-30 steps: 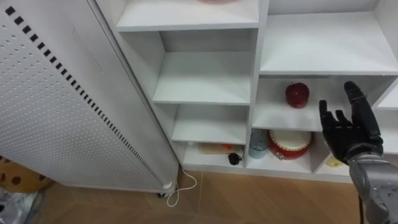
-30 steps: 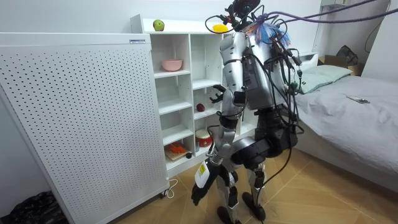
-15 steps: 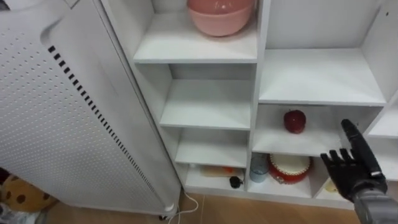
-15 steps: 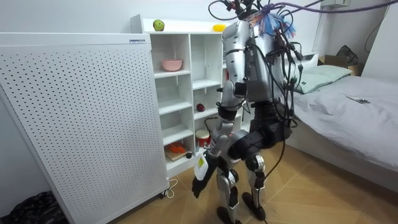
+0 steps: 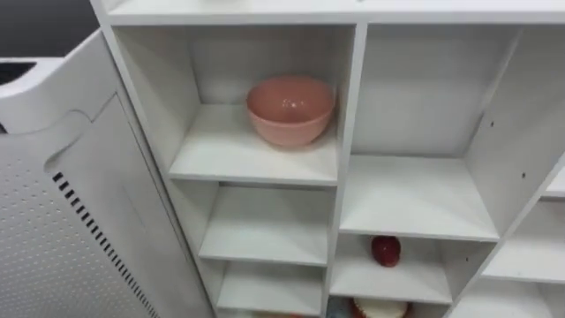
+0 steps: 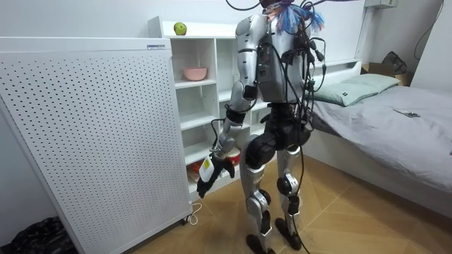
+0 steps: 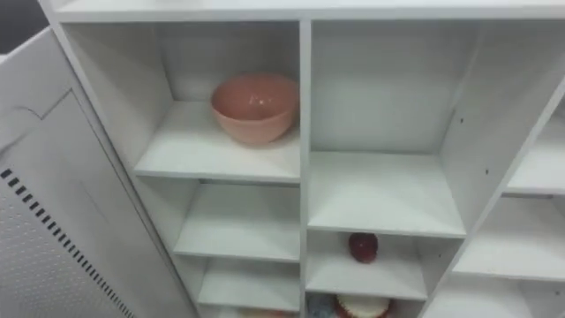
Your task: Arrange fruit in the closet
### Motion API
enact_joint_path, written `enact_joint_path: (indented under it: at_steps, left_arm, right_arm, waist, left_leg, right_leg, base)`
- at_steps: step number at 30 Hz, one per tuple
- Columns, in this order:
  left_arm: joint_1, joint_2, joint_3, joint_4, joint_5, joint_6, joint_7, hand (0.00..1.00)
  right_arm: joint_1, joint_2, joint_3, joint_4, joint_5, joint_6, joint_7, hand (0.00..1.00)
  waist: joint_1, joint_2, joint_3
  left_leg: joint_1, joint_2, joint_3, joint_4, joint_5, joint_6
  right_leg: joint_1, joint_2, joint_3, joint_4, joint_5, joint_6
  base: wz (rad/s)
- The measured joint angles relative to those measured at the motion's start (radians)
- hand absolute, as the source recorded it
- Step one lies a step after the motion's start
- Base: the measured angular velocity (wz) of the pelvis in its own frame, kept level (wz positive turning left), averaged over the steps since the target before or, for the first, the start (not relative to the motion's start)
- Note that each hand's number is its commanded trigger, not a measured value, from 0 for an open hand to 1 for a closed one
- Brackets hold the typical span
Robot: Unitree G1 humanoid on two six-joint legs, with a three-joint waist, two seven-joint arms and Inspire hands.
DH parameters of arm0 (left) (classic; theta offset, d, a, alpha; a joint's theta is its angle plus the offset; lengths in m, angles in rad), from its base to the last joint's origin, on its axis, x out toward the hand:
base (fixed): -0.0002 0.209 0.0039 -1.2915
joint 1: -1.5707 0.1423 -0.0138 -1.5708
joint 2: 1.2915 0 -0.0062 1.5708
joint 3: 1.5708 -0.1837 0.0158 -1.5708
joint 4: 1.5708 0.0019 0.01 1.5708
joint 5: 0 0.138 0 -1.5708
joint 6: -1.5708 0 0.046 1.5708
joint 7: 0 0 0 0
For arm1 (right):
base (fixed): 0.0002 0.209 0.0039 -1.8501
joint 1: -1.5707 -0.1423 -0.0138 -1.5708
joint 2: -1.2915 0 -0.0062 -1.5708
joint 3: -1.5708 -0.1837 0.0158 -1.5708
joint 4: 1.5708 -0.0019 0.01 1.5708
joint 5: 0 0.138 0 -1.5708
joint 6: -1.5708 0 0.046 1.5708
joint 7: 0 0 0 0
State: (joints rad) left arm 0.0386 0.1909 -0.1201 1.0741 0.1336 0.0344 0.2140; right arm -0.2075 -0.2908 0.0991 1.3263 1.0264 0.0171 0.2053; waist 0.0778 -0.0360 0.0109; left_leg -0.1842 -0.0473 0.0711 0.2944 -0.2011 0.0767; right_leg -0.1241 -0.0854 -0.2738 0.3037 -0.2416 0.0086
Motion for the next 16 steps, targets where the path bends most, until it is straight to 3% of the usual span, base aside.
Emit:
enact_joint_path:
  at_steps: [2,4,9,16]
  left_arm:
    - [0.027,0.001,0.002,-0.01,0.02,-0.012,0.001,0.0]
    - [0.055,-0.001,0.005,-0.025,0.051,-0.013,0.001,0.0]
    - [0.108,-0.022,0.118,-0.044,0.139,-0.013,0.001,0.0]
    - [0.113,-0.025,0.157,0.007,0.134,-0.013,0.01,0.0]
  right_arm:
    - [0.054,0.024,-0.002,0.0,-0.022,0.013,0.019,0.0]
    - [0.091,0.032,-0.016,-0.015,-0.026,0.027,0.035,0.0]
    - [0.174,0.06,-0.057,-0.065,-0.126,0.027,0.052,0.0]
    - [0.232,0.102,-0.044,-0.035,-0.335,0.027,0.054,0.0]
  waist:
    - [-0.014,-0.017,-0.0106]
    - [-0.028,-0.019,-0.0098]
    - [-0.049,-0.016,-0.0051]
    - [-0.048,-0.013,-0.001]
  left_leg:
    - [0.058,-0.002,-0.003,-0.029,0.0,0.0]
    - [0.099,-0.003,-0.004,-0.044,0.0,0.0]
    - [0.196,-0.001,0.001,-0.106,-0.003,-0.005]
    - [0.246,0.001,0.007,-0.128,-0.007,-0.005]
  right_leg:
    - [0.072,0.006,-0.004,-0.051,0.008,0.004]
    - [0.124,0.013,-0.004,-0.09,0.02,0.011]
    - [0.214,0.026,0.01,-0.153,0.038,0.015]
    - [0.255,0.031,0.032,-0.153,0.038,0.015]
  base:
    - [0.09]
    - [0.06]
    - [-0.08]
    - [-0.05]
